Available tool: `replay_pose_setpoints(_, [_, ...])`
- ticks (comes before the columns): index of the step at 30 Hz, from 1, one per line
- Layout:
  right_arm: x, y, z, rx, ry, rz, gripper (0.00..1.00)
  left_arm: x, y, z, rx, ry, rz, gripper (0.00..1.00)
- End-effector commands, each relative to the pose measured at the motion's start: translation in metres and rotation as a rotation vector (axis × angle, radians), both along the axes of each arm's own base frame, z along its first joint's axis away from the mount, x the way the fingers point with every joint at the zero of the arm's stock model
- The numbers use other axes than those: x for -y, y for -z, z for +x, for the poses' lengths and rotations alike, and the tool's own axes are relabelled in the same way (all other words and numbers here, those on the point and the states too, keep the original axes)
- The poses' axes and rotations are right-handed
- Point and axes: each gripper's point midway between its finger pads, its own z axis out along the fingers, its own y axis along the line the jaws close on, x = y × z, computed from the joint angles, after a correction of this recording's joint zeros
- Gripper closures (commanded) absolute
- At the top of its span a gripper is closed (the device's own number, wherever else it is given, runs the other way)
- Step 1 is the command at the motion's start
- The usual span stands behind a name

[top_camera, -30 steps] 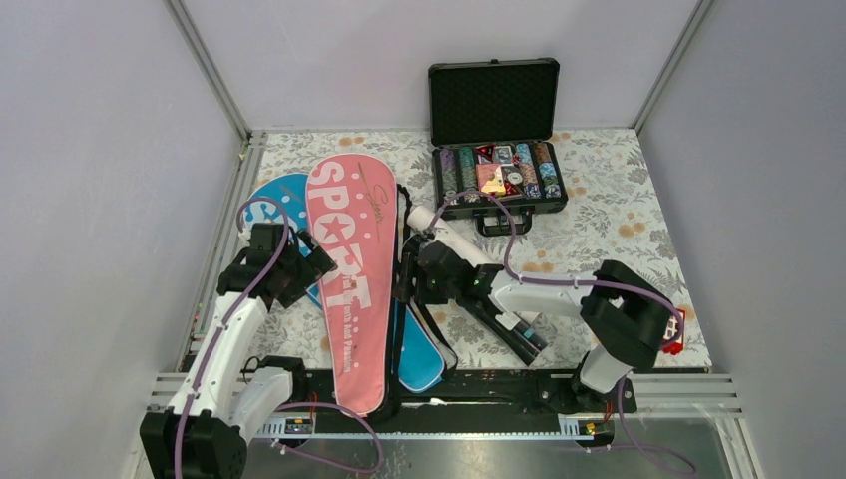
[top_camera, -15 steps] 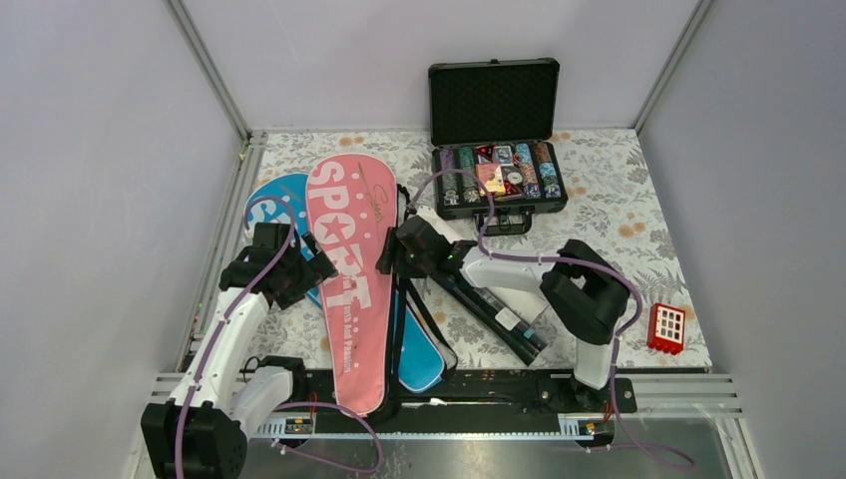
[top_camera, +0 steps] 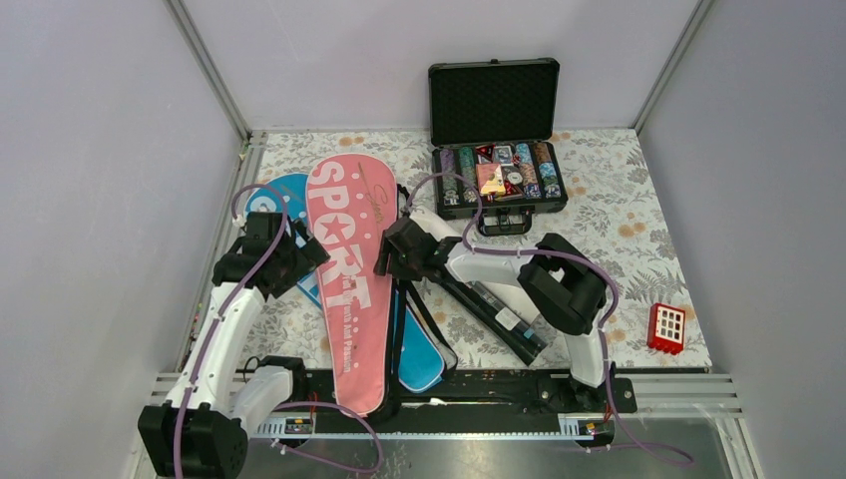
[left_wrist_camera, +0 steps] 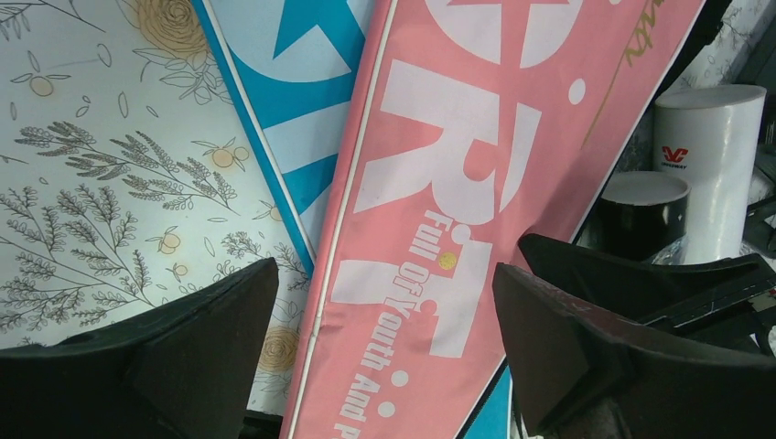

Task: Pack up the badminton gear
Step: Adjust the racket bag at the center of the board.

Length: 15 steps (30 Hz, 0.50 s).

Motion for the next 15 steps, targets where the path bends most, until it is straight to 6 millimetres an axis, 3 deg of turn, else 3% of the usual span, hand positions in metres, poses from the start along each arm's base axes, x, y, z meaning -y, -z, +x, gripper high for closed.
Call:
replay_pose_setpoints(1, [-0.007, -0.004, 0.01, 0.0, 0.022, -0.006, 0.33, -0.008, -0.019, 0.015, 0.046, -0.055, 0.019, 0.03])
replay_pose_setpoints(9, [-0.017, -0.006, 0.015, 0.033, -0.012, 0.02, 0.53, -0.013, -0.025, 0.024, 0.052, -0.081, 0.002, 0.01])
replay_pose_setpoints(10, [-0.019, -0.011, 0.017, 0.046, -0.018, 0.03, 0.58, -0.016, -0.028, 0.026, 0.053, -0.09, 0.004, 0.01])
replay_pose_setpoints(12, [-0.022, -0.019, 0.02, 0.078, -0.047, 0.031, 0.77, -0.021, -0.038, 0.032, 0.072, -0.115, 0.018, 0.02])
replay_pose_setpoints(15, [-0.027, -0.049, 0.023, 0.146, -0.115, 0.042, 1.0, -0.027, -0.057, 0.043, 0.111, -0.17, 0.018, 0.08])
